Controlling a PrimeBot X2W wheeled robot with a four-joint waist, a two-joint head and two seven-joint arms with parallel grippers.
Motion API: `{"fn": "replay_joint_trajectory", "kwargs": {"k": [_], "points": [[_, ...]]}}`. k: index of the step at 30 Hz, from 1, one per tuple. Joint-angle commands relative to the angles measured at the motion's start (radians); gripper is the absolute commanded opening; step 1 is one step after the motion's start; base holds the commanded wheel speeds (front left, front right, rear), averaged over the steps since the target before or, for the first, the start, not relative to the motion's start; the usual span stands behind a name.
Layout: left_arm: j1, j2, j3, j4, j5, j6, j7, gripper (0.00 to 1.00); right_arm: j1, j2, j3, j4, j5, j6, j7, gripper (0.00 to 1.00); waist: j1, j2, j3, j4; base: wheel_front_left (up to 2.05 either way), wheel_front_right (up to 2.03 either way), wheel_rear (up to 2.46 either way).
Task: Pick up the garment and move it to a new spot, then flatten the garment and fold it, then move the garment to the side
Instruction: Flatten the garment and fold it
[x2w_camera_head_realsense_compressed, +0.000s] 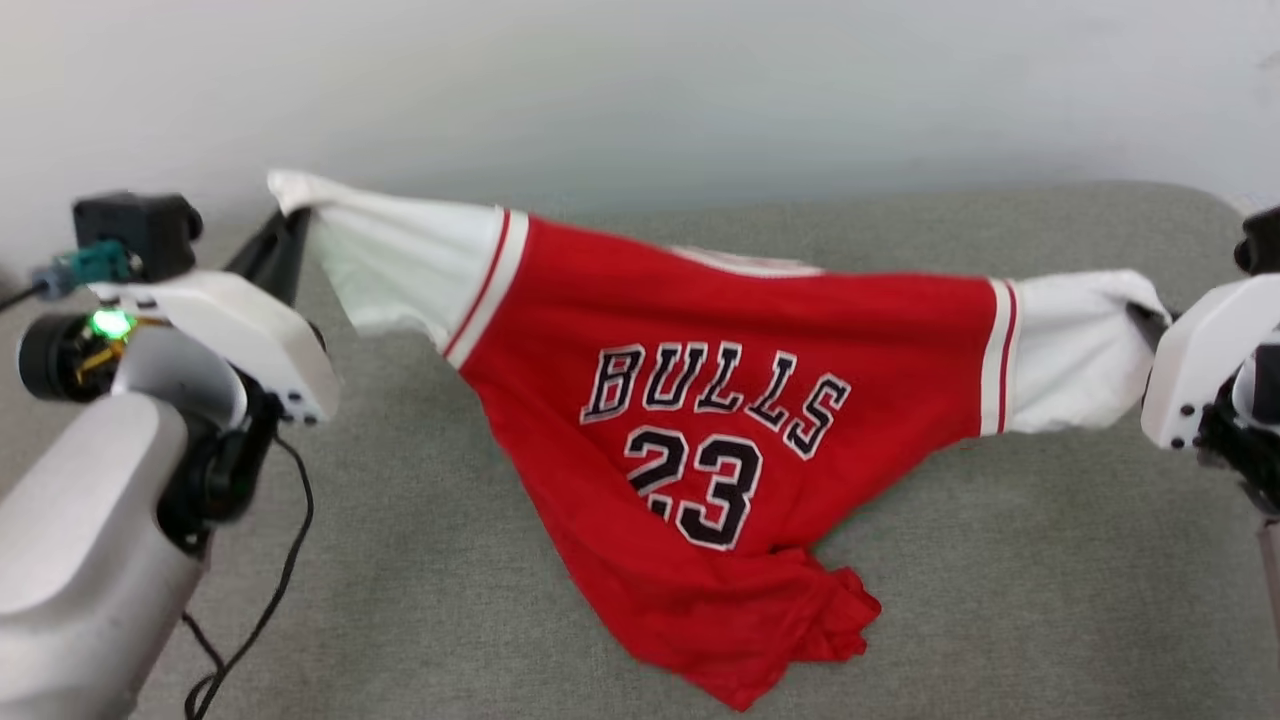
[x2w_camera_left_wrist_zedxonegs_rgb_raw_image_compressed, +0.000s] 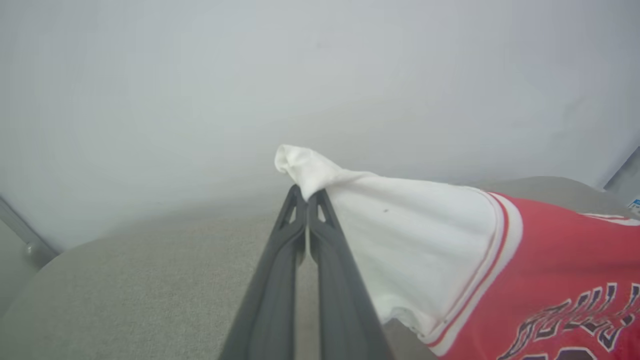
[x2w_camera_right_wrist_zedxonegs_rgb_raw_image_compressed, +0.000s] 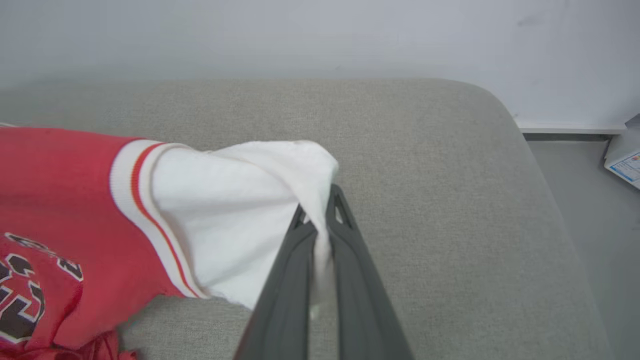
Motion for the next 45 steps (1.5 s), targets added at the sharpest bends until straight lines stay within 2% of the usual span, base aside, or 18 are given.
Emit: {"fn": "replay_joint_trajectory", "kwargs": {"k": [1, 6, 10, 19, 29, 35, 45], "points": [[-0.058, -0.02, 0.025, 0.037, -0.005, -0.015, -0.04, 0.0, -0.047, -0.012, 0.016, 0.018, -0.009, -0.001, -0.025, 0.0, 0.0, 0.0, -0.027, -0.006, 0.0, 0.0, 0.0], [-0.154, -0.046, 0.035, 0.151, 0.02, -0.049, -0.09, 0.0, -0.129, -0.03, 0.07, 0.055, -0.022, -0.001, -0.055, 0.0, 0.0, 0.0, -0.025, -0.009, 0.0, 0.0, 0.0], [-0.276, -0.061, 0.047, 0.255, 0.042, -0.075, -0.128, 0.0, -0.235, -0.042, 0.109, 0.078, -0.042, -0.001, -0.132, 0.0, 0.0, 0.0, 0.012, -0.018, 0.0, 0.0, 0.0], [-0.599, -0.081, 0.079, 0.445, 0.09, -0.14, -0.21, 0.0, -0.565, -0.052, 0.135, 0.124, -0.074, -0.001, -0.342, 0.0, 0.0, 0.0, 0.199, -0.037, 0.0, 0.0, 0.0], [-0.869, -0.078, 0.125, 0.518, 0.122, -0.187, -0.312, 0.0, -0.841, -0.032, 0.146, 0.177, -0.117, -0.001, -0.56, 0.0, 0.0, 0.0, 0.367, -0.05, 0.0, 0.0, 0.0], [-0.93, -0.078, 0.131, 0.517, 0.137, -0.195, -0.327, 0.0, -0.903, -0.003, 0.174, 0.191, -0.094, -0.001, -0.578, 0.0, 0.0, 0.0, 0.442, -0.051, 0.0, 0.0, 0.0], [-0.901, -0.11, 0.137, 0.534, 0.117, -0.213, -0.337, 0.0, -0.905, 0.047, 0.223, 0.206, -0.085, -0.001, -0.563, 0.0, 0.0, 0.0, 0.567, -0.04, 0.0, 0.0, 0.0]]}}
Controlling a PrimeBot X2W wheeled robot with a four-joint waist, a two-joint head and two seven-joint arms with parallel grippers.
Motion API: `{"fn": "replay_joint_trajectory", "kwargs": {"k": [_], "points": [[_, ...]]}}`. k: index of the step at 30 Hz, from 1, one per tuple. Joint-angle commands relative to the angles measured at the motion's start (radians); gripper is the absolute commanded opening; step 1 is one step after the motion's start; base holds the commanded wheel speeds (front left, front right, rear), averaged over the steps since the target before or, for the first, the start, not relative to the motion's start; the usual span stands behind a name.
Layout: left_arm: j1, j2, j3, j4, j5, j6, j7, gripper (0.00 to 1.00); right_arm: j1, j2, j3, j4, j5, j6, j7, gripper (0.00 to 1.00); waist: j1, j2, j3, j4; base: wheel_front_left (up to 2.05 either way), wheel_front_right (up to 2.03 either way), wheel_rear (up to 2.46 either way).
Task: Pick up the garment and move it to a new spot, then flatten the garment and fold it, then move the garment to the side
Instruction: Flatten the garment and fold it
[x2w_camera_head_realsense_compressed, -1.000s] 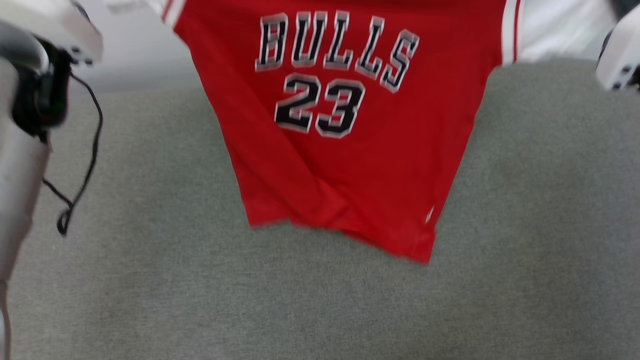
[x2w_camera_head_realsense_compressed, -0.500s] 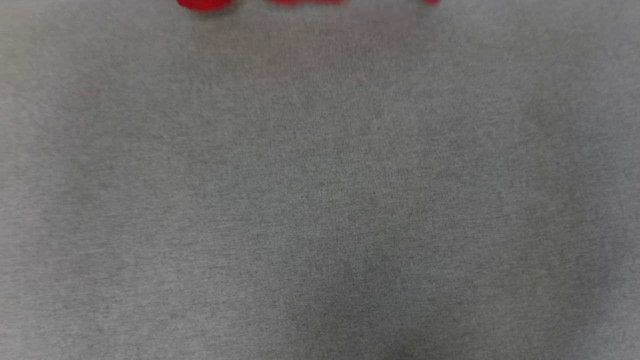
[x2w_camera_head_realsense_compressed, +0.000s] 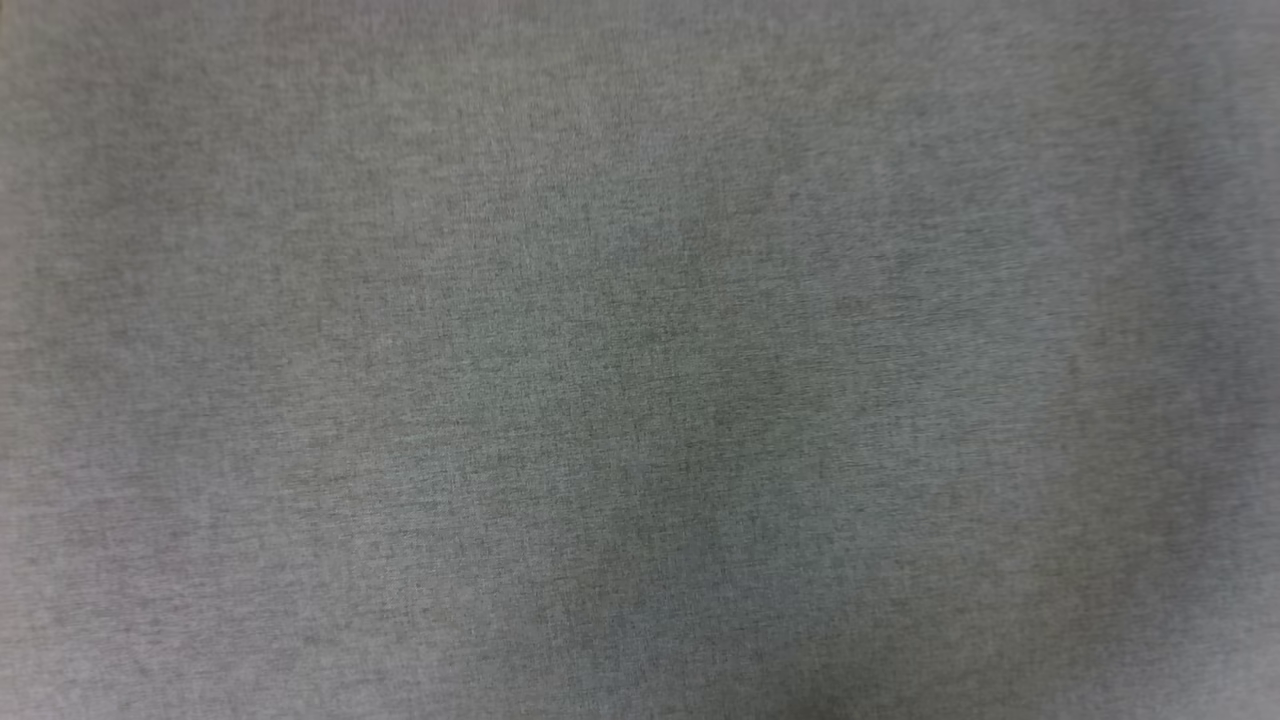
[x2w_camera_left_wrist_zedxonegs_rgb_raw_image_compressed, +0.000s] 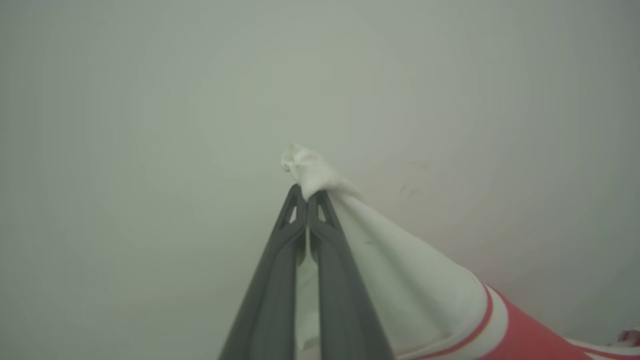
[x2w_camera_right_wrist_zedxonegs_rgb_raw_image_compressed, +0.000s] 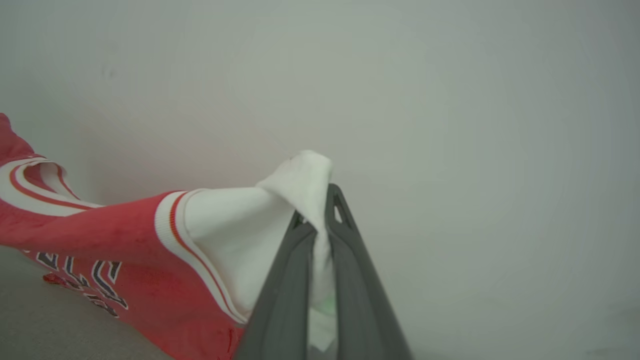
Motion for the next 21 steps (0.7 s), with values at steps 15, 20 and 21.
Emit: {"fn": "replay_joint_trajectory", "kwargs": {"k": [15, 20, 21], "points": [[0.21, -0.084, 0.036, 0.103, -0.008, -0.069, -0.015, 0.0, 0.171, 0.002, 0.092, 0.077, 0.107, -0.001, -0.032, 0.0, -0.0002, 0.0, -0.048, 0.033, 0.0, 0.0, 0.0], [0.432, -0.114, 0.095, 0.067, 0.002, -0.08, -0.016, 0.0, 0.34, -0.017, 0.13, 0.09, 0.172, -0.001, -0.051, 0.0, -0.0002, 0.0, -0.186, 0.053, 0.0, 0.0, 0.0], [0.484, -0.125, 0.101, 0.061, 0.007, -0.085, -0.016, 0.0, 0.383, -0.024, 0.136, 0.089, 0.189, -0.001, -0.053, 0.0, -0.0002, 0.0, -0.218, 0.057, 0.0, 0.0, 0.0]]}}
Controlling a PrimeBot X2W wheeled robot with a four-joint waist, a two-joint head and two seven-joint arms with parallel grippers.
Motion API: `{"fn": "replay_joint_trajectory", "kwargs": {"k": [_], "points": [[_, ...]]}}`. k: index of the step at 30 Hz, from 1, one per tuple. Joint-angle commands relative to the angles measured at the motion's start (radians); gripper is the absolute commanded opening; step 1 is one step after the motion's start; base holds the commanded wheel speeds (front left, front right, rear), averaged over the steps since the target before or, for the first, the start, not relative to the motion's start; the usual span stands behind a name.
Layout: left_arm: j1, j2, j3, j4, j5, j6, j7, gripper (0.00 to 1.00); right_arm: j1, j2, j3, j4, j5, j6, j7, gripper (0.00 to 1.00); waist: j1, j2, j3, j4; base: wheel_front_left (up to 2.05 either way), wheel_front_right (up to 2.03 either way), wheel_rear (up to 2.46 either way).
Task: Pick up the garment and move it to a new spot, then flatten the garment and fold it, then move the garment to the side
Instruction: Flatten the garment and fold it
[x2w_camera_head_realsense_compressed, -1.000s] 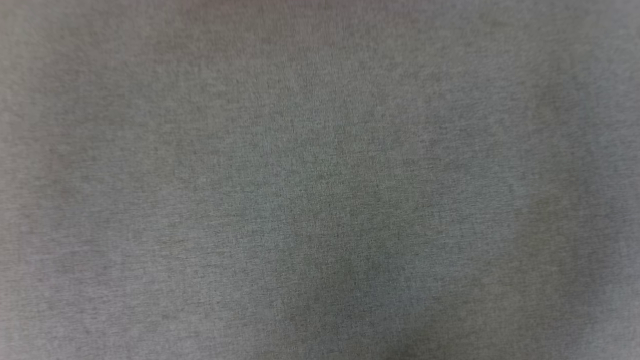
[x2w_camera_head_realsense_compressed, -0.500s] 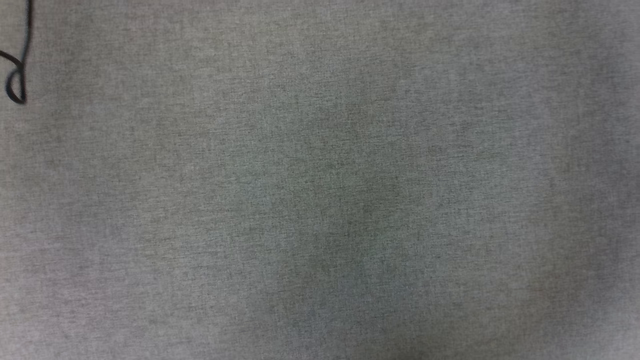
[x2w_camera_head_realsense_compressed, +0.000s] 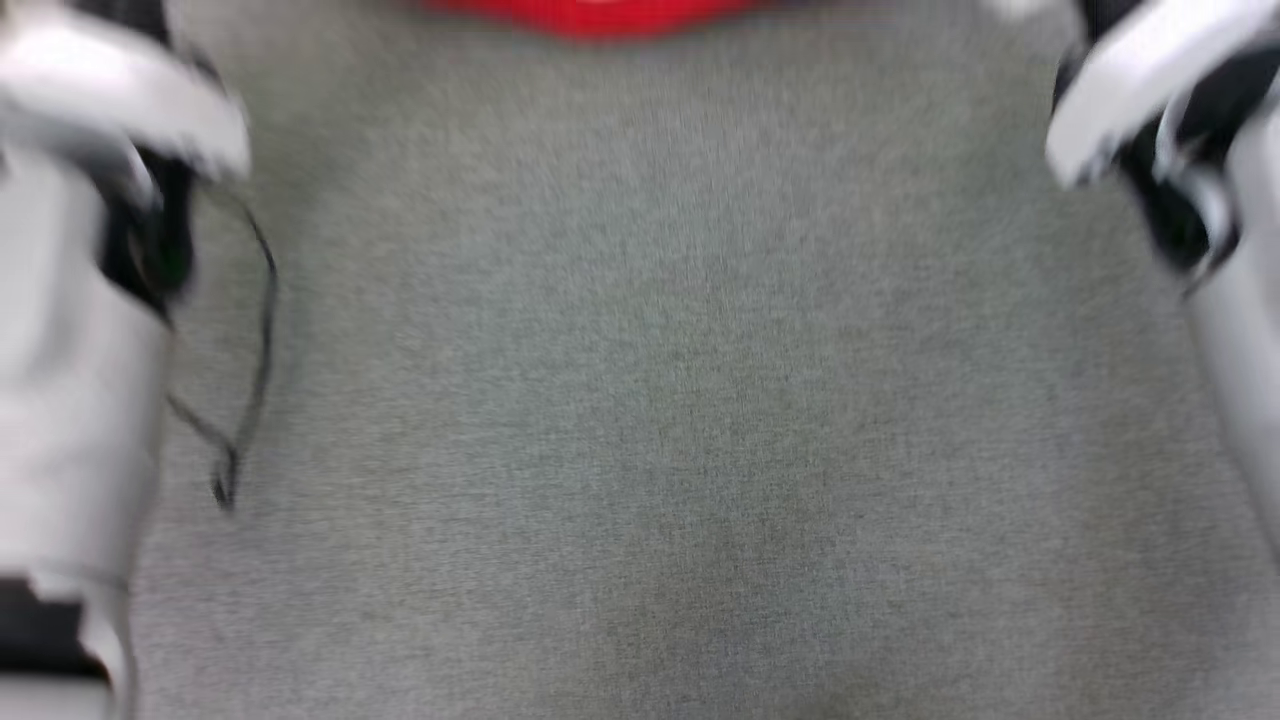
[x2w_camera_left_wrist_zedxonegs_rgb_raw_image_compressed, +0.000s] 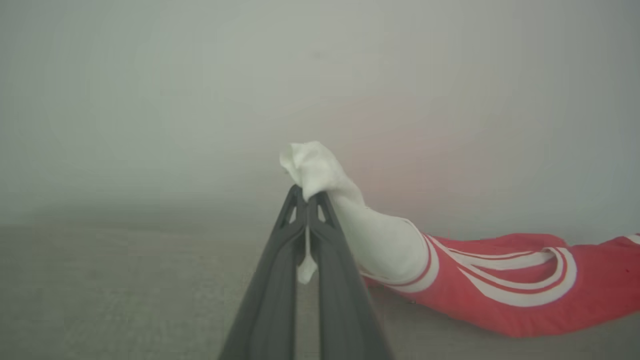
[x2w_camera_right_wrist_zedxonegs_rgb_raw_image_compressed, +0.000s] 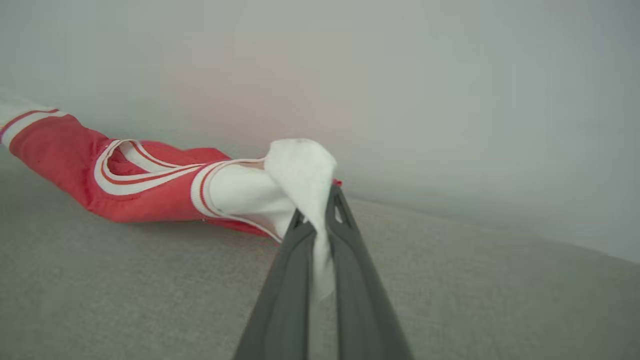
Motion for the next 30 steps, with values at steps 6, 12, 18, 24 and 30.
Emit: {"fn": "replay_joint_trajectory", "kwargs": {"k": [6, 12, 18, 24, 30], "points": [[0.335, -0.059, 0.064, -0.053, -0.002, -0.014, -0.007, 0.0, 0.301, -0.067, 0.026, -0.069, 0.112, -0.001, 0.015, 0.0, -0.0001, 0.0, -0.268, 0.045, 0.0, 0.0, 0.0], [0.592, -0.081, 0.102, -0.117, 0.013, 0.007, -0.007, 0.0, 0.553, -0.112, 0.015, -0.169, 0.202, -0.001, 0.09, 0.0, -0.0001, 0.0, -0.402, 0.05, 0.0, 0.0, 0.0], [0.827, -0.065, 0.109, -0.202, 0.012, 0.038, -0.004, 0.0, 0.786, -0.132, -0.024, -0.273, 0.227, -0.001, 0.183, 0.0, -0.0001, 0.0, -0.492, 0.045, 0.0, 0.0, 0.0], [1.037, -0.045, 0.133, -0.312, -0.024, 0.097, 0.027, 0.0, 1.01, -0.12, -0.096, -0.389, 0.201, -0.001, 0.258, 0.0, -0.0001, 0.0, -0.538, 0.038, 0.0, 0.0, 0.0], [1.197, -0.031, 0.152, -0.397, -0.038, 0.166, 0.051, 0.0, 1.201, -0.074, -0.191, -0.446, 0.138, -0.001, 0.302, 0.0, -0.0001, 0.0, -0.555, 0.036, 0.0, 0.0, 0.0]]}}
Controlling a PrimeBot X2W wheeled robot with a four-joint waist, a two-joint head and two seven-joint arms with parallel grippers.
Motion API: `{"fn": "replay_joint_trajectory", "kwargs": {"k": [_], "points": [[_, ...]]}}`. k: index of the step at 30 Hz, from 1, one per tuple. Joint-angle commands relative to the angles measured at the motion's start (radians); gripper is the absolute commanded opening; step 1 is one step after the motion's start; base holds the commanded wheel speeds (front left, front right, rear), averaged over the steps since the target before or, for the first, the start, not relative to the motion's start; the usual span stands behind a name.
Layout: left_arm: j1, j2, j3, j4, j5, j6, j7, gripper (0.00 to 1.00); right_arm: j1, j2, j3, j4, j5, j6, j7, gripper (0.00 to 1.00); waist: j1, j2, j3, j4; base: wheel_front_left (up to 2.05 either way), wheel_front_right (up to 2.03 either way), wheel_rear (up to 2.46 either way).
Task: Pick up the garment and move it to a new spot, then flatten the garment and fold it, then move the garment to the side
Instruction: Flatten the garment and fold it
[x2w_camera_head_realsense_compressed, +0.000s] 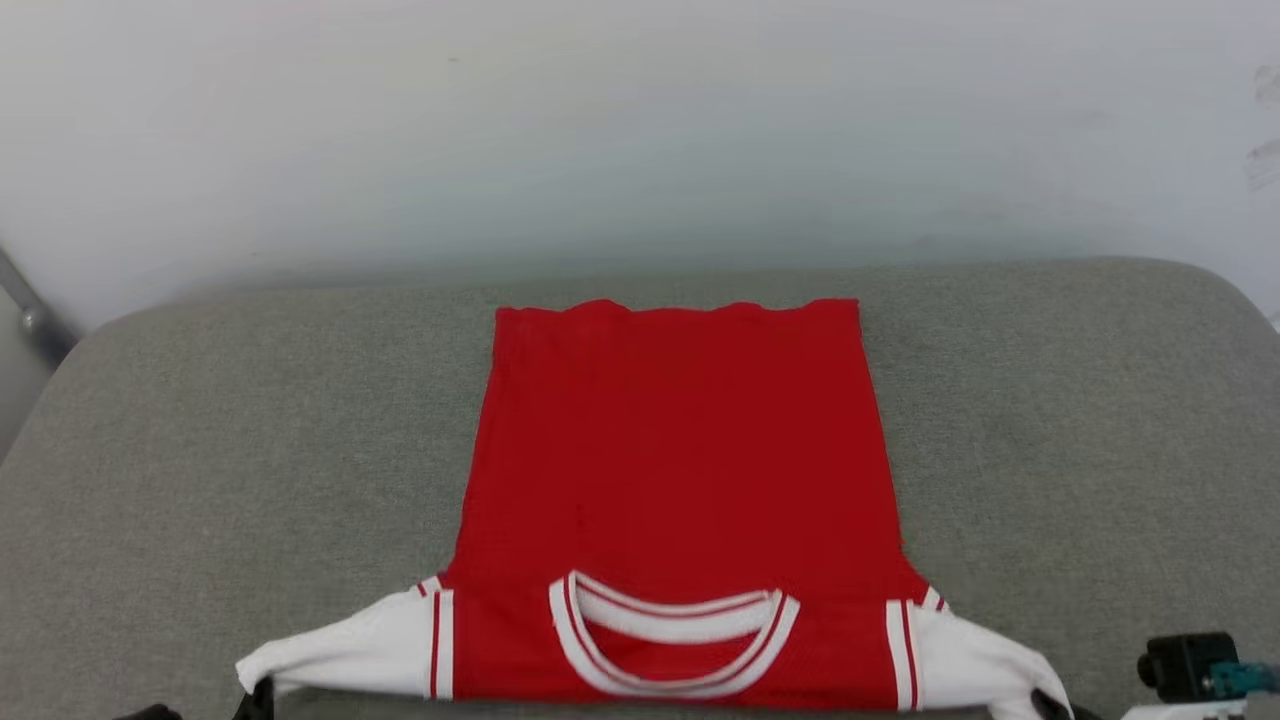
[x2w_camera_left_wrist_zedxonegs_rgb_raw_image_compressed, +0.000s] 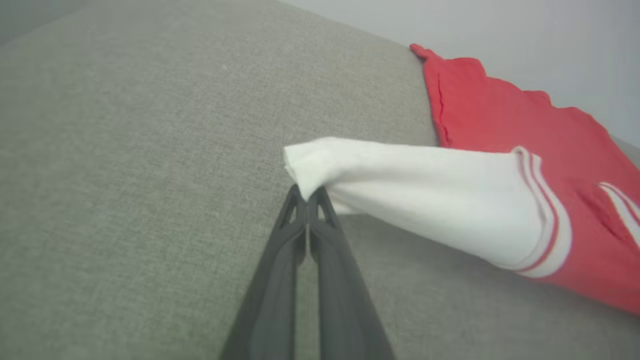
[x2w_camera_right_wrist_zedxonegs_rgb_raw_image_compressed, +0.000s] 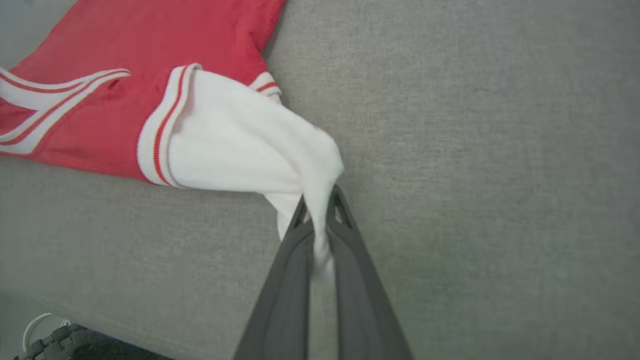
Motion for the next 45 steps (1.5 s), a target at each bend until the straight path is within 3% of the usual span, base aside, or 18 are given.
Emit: {"fn": "replay_joint_trajectory", "kwargs": {"k": [1, 7, 8, 10, 11, 12, 19, 23, 28, 34, 40, 45], "points": [[0.052, 0.012, 0.007, -0.024, -0.003, 0.025, 0.007, 0.0, 0.068, 0.024, -0.03, -0.019, -0.022, -0.001, 0.024, 0.0, 0.0004, 0.0, -0.006, -0.001, 0.0, 0.0, 0.0], [0.115, 0.007, -0.016, -0.074, 0.017, 0.059, 0.022, 0.0, 0.176, 0.047, -0.063, -0.049, -0.097, -0.001, 0.069, 0.0, 0.0004, 0.0, -0.01, 0.001, 0.0, 0.0, 0.0], [0.122, 0.006, -0.021, -0.082, 0.022, 0.065, 0.022, 0.0, 0.189, 0.048, -0.068, -0.053, -0.114, -0.001, 0.076, 0.07, 0.0004, 0.0, -0.01, 0.001, 0.0, 0.0, 0.0], [0.129, 0.002, -0.03, -0.091, 0.029, 0.073, 0.02, 0.0, 0.208, 0.055, -0.078, -0.056, -0.142, -0.001, 0.076, 0.5, 0.0004, 0.0, -0.009, 0.004, 0.0, 0.0, 0.0], [0.13, 0.003, -0.034, -0.095, 0.033, 0.072, 0.018, 0.0, 0.218, 0.058, -0.081, -0.053, -0.152, -0.001, 0.085, 0.81, 0.0004, 0.0, -0.008, 0.006, 0.0, 0.0, 0.0], [0.13, 0.003, -0.038, -0.098, 0.039, 0.073, 0.018, 0.0, 0.226, 0.068, -0.082, -0.054, -0.142, -0.001, 0.09, 1.0, 0.0004, 0.0, -0.006, 0.008, 0.0, 0.0, 0.0], [0.087, -0.012, -0.067, -0.154, 0.064, 0.079, 0.009, 0.0, 0.145, 0.118, -0.18, -0.122, -0.097, -0.001, 0.062, 1.0, 0.0004, 0.0, 0.024, 0.034, 0.0, 0.0, 0.0], [0.052, -0.027, -0.075, -0.193, 0.079, 0.078, -0.004, 0.0, -0.008, 0.142, -0.254, -0.124, -0.102, -0.001, 0.064, 1.0, 0.0004, 0.0, 0.069, 0.054, 0.0, 0.0, 0.0], [-0.022, -0.039, -0.093, -0.234, 0.107, 0.062, -0.019, 0.0, -0.273, 0.16, -0.336, 0.016, -0.104, -0.001, 0.103, 1.0, 0.0004, 0.0, 0.17, 0.105, 0.0, 0.0, 0.0], [-0.118, -0.069, -0.109, -0.281, 0.137, 0.039, -0.035, 0.0, -0.576, 0.105, -0.346, 0.221, -0.149, -0.001, 0.215, 1.0, 0.0004, 0.0, 0.289, 0.177, 0.0, 0.0, 0.0], [-0.183, -0.101, -0.119, -0.301, 0.161, 0.016, -0.045, 0.0, -0.815, 0.091, -0.364, 0.376, -0.194, -0.001, 0.372, 1.0, 0.0004, 0.0, 0.381, 0.226, 0.0, 0.0, 0.0], [-0.229, -0.12, -0.122, -0.315, 0.189, -0.003, -0.05, 0.0, -0.95, 0.087, -0.377, 0.446, -0.25, -0.001, 0.428, 1.0, 0.0004, 0.0, 0.446, 0.255, 0.0, 0.0, 0.0]]}}
